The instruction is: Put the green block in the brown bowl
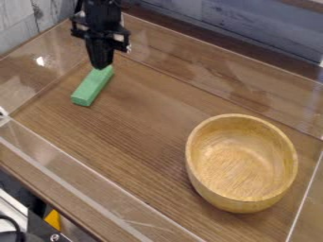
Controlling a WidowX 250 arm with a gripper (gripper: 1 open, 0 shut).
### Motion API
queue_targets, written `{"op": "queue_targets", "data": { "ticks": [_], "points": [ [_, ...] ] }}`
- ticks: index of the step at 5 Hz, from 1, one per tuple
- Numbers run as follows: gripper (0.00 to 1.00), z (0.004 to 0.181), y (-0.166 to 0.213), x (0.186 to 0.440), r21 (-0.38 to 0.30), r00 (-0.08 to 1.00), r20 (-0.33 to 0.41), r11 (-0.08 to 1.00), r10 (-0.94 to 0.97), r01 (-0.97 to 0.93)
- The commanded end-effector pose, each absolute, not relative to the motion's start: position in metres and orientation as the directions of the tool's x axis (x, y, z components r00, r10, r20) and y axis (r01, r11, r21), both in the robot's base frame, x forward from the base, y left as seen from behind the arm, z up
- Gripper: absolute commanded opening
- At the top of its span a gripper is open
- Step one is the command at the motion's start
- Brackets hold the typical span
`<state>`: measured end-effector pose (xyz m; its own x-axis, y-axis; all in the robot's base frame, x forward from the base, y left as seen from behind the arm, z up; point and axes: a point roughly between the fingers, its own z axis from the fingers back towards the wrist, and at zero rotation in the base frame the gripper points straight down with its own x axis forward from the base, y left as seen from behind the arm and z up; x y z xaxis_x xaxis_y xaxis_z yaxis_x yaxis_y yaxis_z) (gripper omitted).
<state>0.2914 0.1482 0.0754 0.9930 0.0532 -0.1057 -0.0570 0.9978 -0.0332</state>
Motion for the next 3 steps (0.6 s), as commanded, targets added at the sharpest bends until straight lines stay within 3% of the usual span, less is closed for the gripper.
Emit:
{"op": "queue_targets", "data": {
  "ticks": [1,2,3],
  "points": [
    [0.00,0.1005,0.1530,0.2882,-0.016,0.996,-0.050,0.997,0.079,-0.080],
    [1.00,0.0992,0.1553,0.2801,-0.019,0.992,-0.060,0.994,0.108,-0.109],
    [1.00,0.0921,0.1531,0.2805,-0.016,0.985,-0.068,0.987,0.160,-0.161]
  ]
}}
